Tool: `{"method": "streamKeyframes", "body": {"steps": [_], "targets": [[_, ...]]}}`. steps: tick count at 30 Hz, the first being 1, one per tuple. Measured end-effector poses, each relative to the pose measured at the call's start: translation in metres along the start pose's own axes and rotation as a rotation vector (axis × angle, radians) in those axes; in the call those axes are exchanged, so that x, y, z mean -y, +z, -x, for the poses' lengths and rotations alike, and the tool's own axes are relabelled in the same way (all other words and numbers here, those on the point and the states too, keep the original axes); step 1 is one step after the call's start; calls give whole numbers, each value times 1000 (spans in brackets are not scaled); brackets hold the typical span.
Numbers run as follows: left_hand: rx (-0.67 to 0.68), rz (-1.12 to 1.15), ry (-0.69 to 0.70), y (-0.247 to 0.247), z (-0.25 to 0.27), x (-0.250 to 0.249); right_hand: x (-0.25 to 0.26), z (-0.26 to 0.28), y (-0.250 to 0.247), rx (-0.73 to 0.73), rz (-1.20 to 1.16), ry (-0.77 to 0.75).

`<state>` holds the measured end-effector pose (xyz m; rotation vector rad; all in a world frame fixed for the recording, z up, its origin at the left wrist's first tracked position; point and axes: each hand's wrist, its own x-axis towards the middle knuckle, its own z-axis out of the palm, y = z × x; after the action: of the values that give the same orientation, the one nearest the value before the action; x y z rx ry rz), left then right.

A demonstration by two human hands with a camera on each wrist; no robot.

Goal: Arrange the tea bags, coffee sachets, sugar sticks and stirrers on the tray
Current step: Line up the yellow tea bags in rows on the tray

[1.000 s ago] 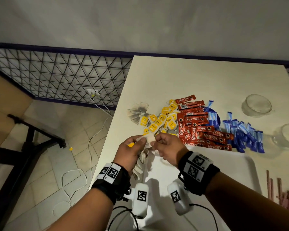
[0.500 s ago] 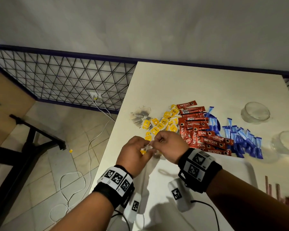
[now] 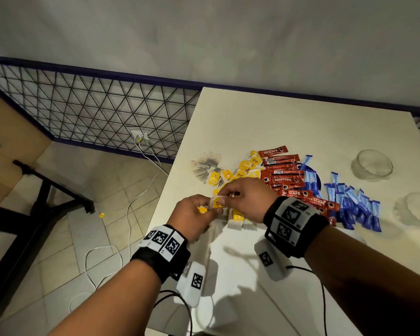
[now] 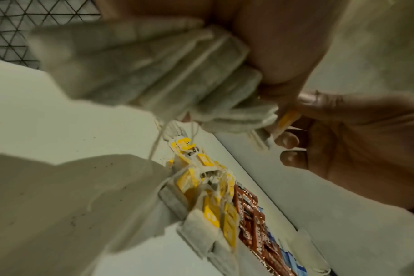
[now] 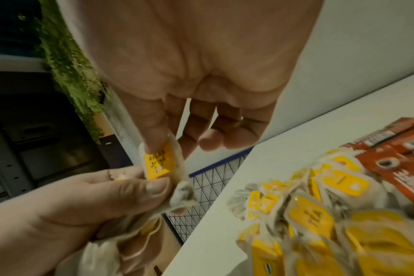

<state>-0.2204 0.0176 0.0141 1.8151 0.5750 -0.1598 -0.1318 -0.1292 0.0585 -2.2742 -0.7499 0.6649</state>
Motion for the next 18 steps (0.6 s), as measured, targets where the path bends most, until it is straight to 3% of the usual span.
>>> {"method": "streamKeyframes", "body": {"steps": [7, 18], "targets": [[6, -38, -119, -6, 5, 29, -36, -12, 38, 89, 57, 211], [23, 71, -150, -13, 9, 54, -55, -20, 66, 93, 36, 318]]}}
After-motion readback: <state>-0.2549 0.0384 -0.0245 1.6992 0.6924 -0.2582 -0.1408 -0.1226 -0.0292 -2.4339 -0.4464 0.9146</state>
